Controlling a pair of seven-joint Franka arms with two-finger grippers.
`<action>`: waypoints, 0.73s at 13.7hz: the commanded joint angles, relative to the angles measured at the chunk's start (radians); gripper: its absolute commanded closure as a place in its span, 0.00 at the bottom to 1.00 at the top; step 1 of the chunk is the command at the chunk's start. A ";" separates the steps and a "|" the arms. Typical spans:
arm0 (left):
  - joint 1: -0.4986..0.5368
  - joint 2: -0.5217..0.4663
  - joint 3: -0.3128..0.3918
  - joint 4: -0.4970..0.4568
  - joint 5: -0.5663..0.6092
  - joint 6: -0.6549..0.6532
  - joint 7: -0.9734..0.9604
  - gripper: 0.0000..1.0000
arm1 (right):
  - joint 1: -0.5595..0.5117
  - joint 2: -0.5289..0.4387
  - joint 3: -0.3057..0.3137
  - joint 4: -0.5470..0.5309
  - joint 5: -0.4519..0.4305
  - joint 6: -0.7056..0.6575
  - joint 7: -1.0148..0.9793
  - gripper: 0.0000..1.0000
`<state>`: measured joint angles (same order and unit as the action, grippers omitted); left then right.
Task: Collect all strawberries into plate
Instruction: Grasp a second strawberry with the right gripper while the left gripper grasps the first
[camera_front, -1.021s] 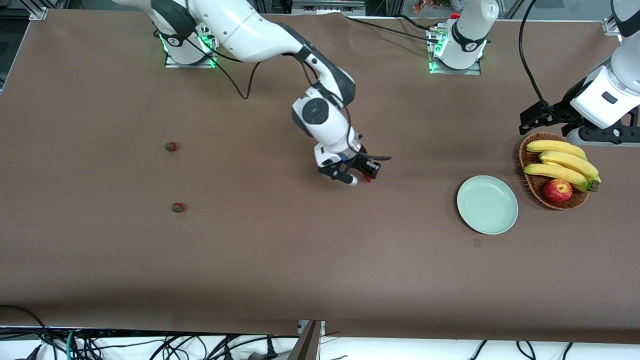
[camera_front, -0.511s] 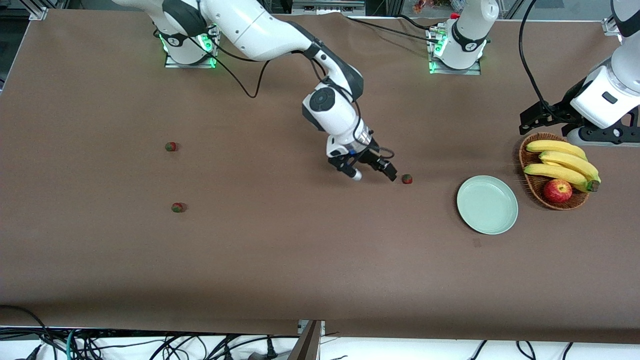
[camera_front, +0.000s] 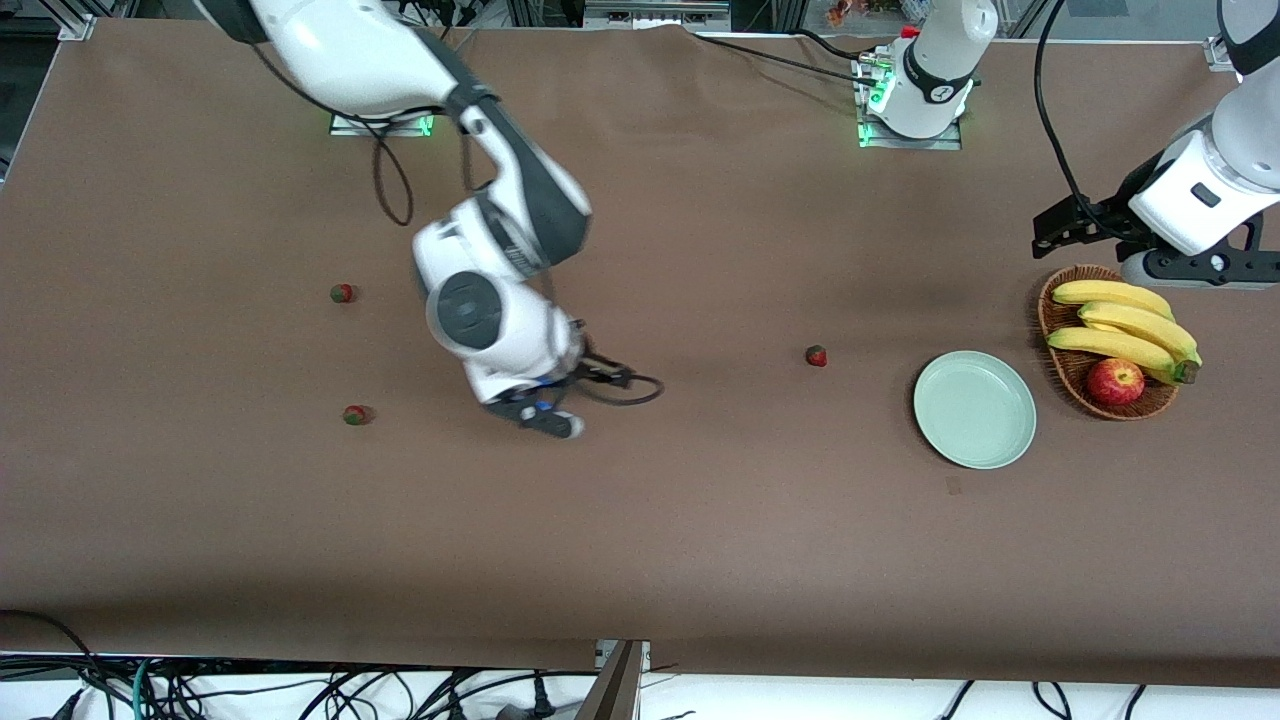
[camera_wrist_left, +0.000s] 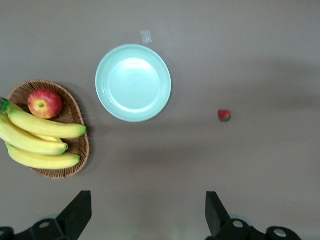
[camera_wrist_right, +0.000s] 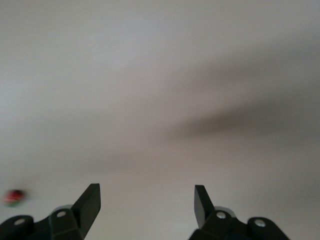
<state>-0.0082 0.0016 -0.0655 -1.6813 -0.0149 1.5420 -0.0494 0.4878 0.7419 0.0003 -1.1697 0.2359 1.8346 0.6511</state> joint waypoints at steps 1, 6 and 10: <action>-0.009 0.055 -0.048 0.005 -0.004 -0.081 0.022 0.00 | -0.009 -0.084 -0.147 -0.160 -0.024 -0.037 -0.267 0.16; -0.009 0.224 -0.171 0.003 -0.043 0.033 0.014 0.00 | -0.032 -0.119 -0.371 -0.434 -0.029 0.205 -0.703 0.16; -0.019 0.375 -0.215 0.000 -0.039 0.249 0.022 0.00 | -0.097 -0.066 -0.367 -0.499 0.098 0.356 -0.827 0.16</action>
<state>-0.0212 0.3149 -0.2675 -1.6986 -0.0431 1.7320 -0.0487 0.3992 0.6804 -0.3741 -1.6312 0.2683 2.1516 -0.1111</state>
